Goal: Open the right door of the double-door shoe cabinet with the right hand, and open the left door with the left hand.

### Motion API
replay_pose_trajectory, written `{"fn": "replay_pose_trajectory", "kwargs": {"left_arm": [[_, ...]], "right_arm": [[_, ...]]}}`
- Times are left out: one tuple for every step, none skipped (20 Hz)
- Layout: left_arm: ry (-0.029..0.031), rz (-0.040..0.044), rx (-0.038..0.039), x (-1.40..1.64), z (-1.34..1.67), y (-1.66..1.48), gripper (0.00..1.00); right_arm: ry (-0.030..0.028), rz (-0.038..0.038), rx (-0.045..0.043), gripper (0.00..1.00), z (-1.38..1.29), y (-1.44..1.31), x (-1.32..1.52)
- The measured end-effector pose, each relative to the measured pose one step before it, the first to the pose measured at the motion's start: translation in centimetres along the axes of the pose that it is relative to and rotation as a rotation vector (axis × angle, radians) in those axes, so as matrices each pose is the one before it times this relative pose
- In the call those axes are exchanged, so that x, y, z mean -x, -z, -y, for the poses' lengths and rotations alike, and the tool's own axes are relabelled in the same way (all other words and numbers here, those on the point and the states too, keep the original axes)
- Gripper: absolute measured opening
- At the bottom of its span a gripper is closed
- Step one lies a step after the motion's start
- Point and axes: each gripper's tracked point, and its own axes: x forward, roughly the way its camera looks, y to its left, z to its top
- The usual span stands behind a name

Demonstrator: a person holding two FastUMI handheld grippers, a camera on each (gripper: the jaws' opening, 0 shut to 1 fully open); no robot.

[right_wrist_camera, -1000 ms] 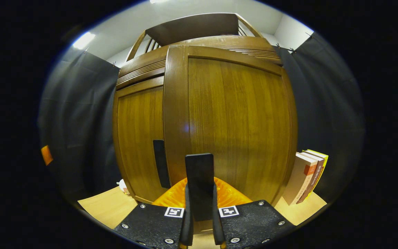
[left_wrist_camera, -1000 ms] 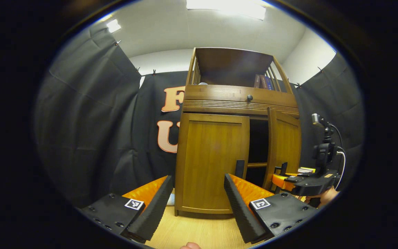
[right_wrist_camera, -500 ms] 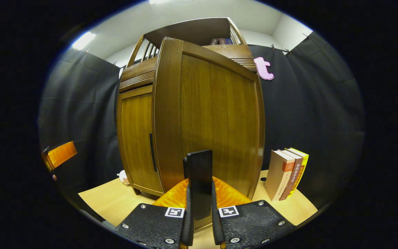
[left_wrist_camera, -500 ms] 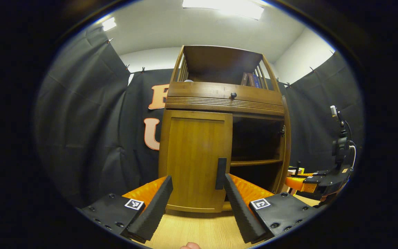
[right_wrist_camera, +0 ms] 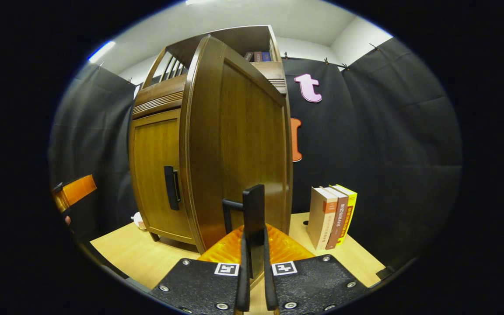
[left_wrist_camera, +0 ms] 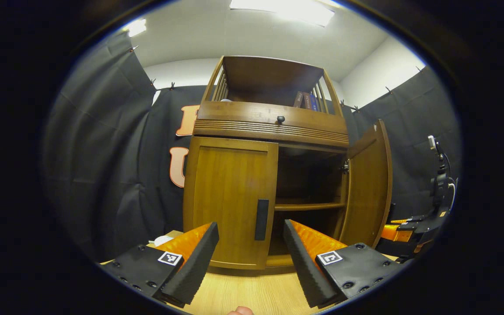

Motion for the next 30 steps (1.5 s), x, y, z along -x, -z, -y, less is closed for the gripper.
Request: {"fn": "replay_pose_trajectory", "kwargs": {"left_arm": [[0.0014,-0.00127,0.00053,0.025,0.163,0.099,0.92],[0.00218,-0.00088,0.00163,0.038,0.147,0.031,0.96],[0.00047,-0.00103,0.00102,-0.003,0.108,0.028,0.92],[-0.00059,-0.00299,-0.00095,0.065,0.1,0.167,0.92],[-0.00108,-0.00402,-0.00209,0.016,0.068,0.171,0.92],[0.00008,-0.00312,-0.0018,0.038,0.017,0.083,0.92],[0.00021,-0.00206,-0.0009,0.098,0.083,0.13,0.92],[-0.00086,-0.00116,-0.00099,-0.008,-0.032,-0.029,0.92],[-0.00129,-0.00099,-0.00061,0.078,0.056,0.052,0.92],[-0.00158,-0.00012,0.00098,-0.061,-0.02,-0.039,0.96],[-0.00245,-0.00084,0.0021,0.082,-0.028,0.062,0.92],[-0.00195,-0.00131,0.00224,-0.006,-0.018,-0.005,0.94],[-0.00268,-0.00116,0.00187,0.001,-0.071,0.103,0.96],[-0.00543,-0.00243,0.00014,-0.023,-0.167,0.083,1.0],[-0.00685,-0.00266,-0.00077,0.024,-0.21,0.083,1.0],[-0.00725,-0.00261,-0.00128,-0.002,-0.243,0.075,0.96],[-0.00852,-0.00126,0.00012,0.11,-0.105,0.046,0.92],[-0.0069,-0.00113,0.00158,0.002,-0.174,-0.019,0.92],[-0.00549,0.00093,0.00288,0.035,-0.084,-0.005,0.92],[-0.00428,0.00082,0.00299,0.01,-0.076,-0.1,0.92],[-0.0031,-0.00035,0.00201,-0.093,-0.1,0.089,0.92],[-0.00437,-0.00091,0.00099,-0.066,-0.102,0.0,0.92],[-0.00331,-0.00149,0.00197,-0.033,-0.072,0.027,0.92],[-0.00158,-0.00098,0.00342,0.017,0.004,0.014,0.92],[-0.001,-0.0003,0.00406,0.035,0.048,0.078,0.92],[-0.0008,-0.00023,0.00399,-0.109,-0.044,-0.01,0.92],[-0.00099,-0.00006,0.00266,-0.09,0.011,0.06,0.92],[-0.00219,0.00021,0.00131,-0.089,-0.004,0.009,0.92],[-0.00168,0.00082,0.00095,0.027,0.034,-0.044,0.92],[-0.00085,0.00203,0.00033,-0.078,0.048,-0.045,0.92]], "right_arm": [[0.01654,0.0002,-0.00025,0.12,0.74,0.064,0.25],[0.0163,0.00081,-0.00339,0.12,0.789,-0.037,0.176],[0.02284,0.0019,-0.01119,0.11,0.894,-0.043,0.179],[0.02235,0.00422,-0.01354,0.08,0.884,-0.076,0.003],[0.02048,0.00427,-0.0104,0.11,1.088,-0.104,0.04],[0.02177,0.00262,-0.00473,0.04,1.155,0.014,-0.125],[-0.00315,0.00681,-0.01099,0.02,0.712,-0.072,0.0],[-0.01247,0.00105,-0.00585,0.06,0.521,-0.028,-0.101],[-0.01175,0.00578,0.00802,0.05,0.22,-0.105,-0.048],[-0.01692,-0.00056,0.00328,0.0,0.253,-0.018,-0.082],[-0.01577,0.00121,0.00031,0.0,0.301,-0.08,0.052],[-0.01768,-0.00153,-0.00016,0.0,0.469,0.027,-0.15],[-0.01864,-0.00271,-0.00104,0.0,0.553,-0.077,-0.065],[-0.02115,-0.00138,0.00071,0.0,0.445,-0.047,-0.068],[-0.02012,-0.00153,-0.00066,0.0,0.571,-0.008,-0.064],[-0.01935,-0.00085,-0.00087,0.0,0.407,-0.035,-0.073],[-0.01768,-0.00168,-0.00159,0.0,0.435,0.031,0.027],[-0.01941,-0.00089,0.00083,0.0,0.416,0.024,-0.044],[-0.01779,-0.00195,0.00142,0.0,0.461,-0.046,-0.075],[-0.02057,-0.00139,-0.00291,0.0,0.515,0.11,-0.051],[-0.02055,-0.00076,-0.00185,0.0,0.354,-0.058,-0.098],[-0.02157,0.00049,-0.00233,0.0,0.255,-0.083,-0.123],[-0.01606,0.00183,-0.00066,0.0,0.11,0.029,-0.028],[-0.01162,0.00278,0.00779,0.01,0.082,-0.099,-0.06],[-0.00916,0.00651,0.01001,0.01,-0.009,-0.116,-0.005],[-0.00654,0.00517,0.00067,0.01,-0.125,-0.111,0.003],[0.00195,-0.00699,-0.00556,0.02,-0.161,0.428,0.076],[0.01309,-0.00932,-0.00688,0.04,0.069,0.382,0.165],[0.01621,-0.00505,-0.0052,0.06,0.037,0.229,0.159],[0.02402,-0.01508,-0.00117,0.1,0.224,0.557,0.413]]}}
